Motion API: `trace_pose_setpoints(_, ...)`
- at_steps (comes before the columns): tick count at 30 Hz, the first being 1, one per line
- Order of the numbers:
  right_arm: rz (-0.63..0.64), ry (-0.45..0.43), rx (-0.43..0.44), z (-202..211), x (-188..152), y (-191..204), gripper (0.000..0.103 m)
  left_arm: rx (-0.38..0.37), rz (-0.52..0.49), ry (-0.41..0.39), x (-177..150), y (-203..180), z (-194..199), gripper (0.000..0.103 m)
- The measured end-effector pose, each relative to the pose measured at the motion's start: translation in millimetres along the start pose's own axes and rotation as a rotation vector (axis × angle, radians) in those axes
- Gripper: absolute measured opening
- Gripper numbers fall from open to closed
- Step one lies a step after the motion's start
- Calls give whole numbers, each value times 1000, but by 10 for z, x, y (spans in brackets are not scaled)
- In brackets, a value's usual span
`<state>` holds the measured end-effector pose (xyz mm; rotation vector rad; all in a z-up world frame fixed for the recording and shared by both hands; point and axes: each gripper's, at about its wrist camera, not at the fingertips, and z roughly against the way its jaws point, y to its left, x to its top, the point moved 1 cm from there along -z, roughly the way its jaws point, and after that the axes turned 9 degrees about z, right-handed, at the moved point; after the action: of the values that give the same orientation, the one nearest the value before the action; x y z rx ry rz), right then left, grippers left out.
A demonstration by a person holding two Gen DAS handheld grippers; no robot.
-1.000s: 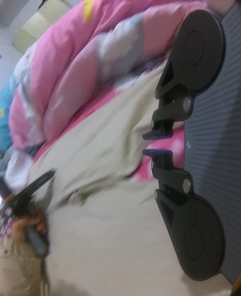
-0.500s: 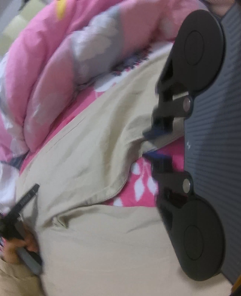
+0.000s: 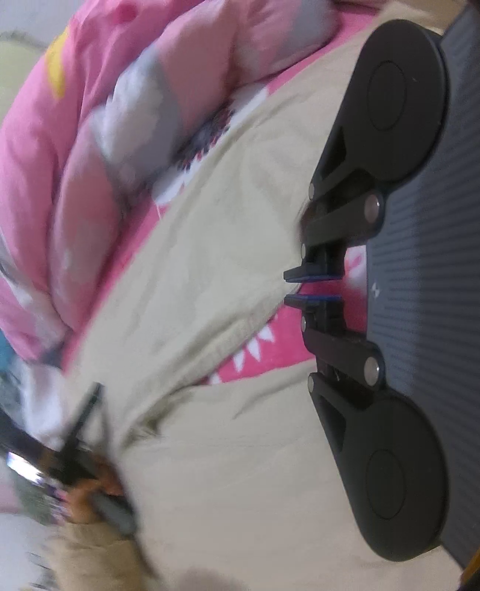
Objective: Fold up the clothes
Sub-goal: 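Pinch the trouser leg end beside the towel stack with the right gripper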
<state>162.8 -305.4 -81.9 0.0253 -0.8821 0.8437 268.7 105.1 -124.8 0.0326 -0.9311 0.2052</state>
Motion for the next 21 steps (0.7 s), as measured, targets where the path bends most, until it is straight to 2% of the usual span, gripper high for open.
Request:
trace_pose_setpoints(2, -101, -30, -28, 154, -103, -154, 12, 1, -1, 0, -1, -2, 0, 66)
trace_pose_setpoints(5, -334, -75, -119, 309, -364, -540, 14, 2, -2, -1, -2, -5, -1, 66)
trace_pose_setpoints(8, -485, -66, -217, 362, -558, -764, 16, 3, -3, -2, -2, -7, -1, 66)
trace_pose_setpoints(12, -694, -46, -363, 472, -839, -1027, 37, 6, -6, -3, -4, -15, -3, 66)
trace_pose_setpoints(15, -952, -48, -507, 801, -1327, -1157, 48, 8, -8, -3, -6, -19, -4, 66)
trace_pose_setpoints(17, -1134, -40, -608, 991, -1672, -1244, 51, 10, -10, -3, -7, -21, -4, 66)
trace_pose_setpoints(18, -1223, -41, -633, 1045, -1823, -1285, 51, 10, -11, -3, -7, -22, -3, 66)
trace_pose_setpoints(20, -1366, -75, -628, 1087, -2054, -1328, 51, 12, -12, -4, -8, -23, -3, 66)
trace_pose_setpoints(21, -1397, -89, -621, 1075, -2116, -1336, 51, 13, -13, -4, -8, -24, -3, 67)
